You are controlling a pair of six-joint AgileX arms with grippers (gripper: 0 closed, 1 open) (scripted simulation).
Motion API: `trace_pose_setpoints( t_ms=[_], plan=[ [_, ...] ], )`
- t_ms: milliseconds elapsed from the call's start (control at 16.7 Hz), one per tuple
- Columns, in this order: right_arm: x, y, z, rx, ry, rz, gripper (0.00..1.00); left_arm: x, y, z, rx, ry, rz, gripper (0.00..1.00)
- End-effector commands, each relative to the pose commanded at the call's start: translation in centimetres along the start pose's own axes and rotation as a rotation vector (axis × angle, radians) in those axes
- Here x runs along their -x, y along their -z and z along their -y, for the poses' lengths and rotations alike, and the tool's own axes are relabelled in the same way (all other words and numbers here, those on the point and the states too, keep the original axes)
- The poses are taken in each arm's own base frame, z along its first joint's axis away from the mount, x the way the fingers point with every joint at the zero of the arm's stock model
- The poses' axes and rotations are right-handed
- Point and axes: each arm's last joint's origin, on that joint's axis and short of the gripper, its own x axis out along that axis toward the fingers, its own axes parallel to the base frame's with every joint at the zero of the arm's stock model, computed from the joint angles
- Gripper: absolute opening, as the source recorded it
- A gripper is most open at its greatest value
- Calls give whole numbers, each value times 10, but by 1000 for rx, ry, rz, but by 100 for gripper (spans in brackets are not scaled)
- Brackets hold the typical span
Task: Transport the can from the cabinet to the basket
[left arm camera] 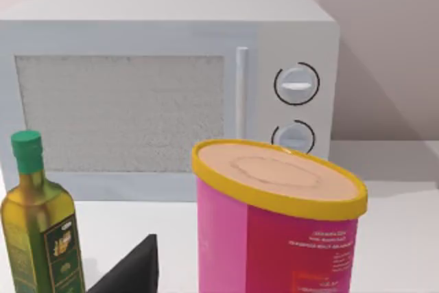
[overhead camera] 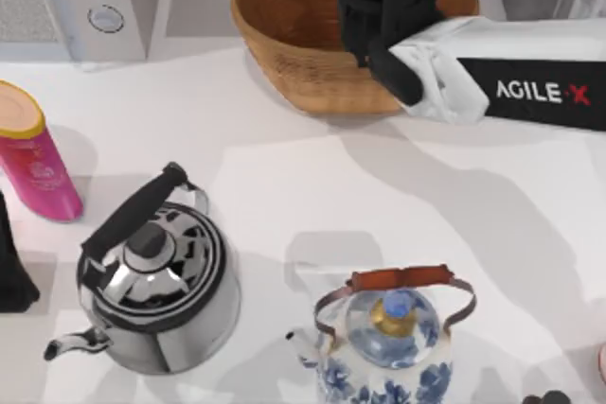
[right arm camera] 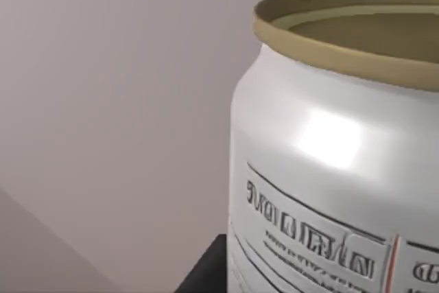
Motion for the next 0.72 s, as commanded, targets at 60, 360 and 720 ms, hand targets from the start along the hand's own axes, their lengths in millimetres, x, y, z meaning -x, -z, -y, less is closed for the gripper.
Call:
trace_pose_setpoints(
  t_ms=[60, 360, 720],
  plan=[
    [0, 0, 0, 0, 0, 0, 38, 0, 0, 0, 0, 0, 0, 100],
    [0, 0, 0, 0, 0, 0, 75, 0, 0, 0, 0, 0, 0, 100],
    [0, 0, 0, 0, 0, 0, 100, 0, 0, 0, 0, 0, 0, 100]
  ],
)
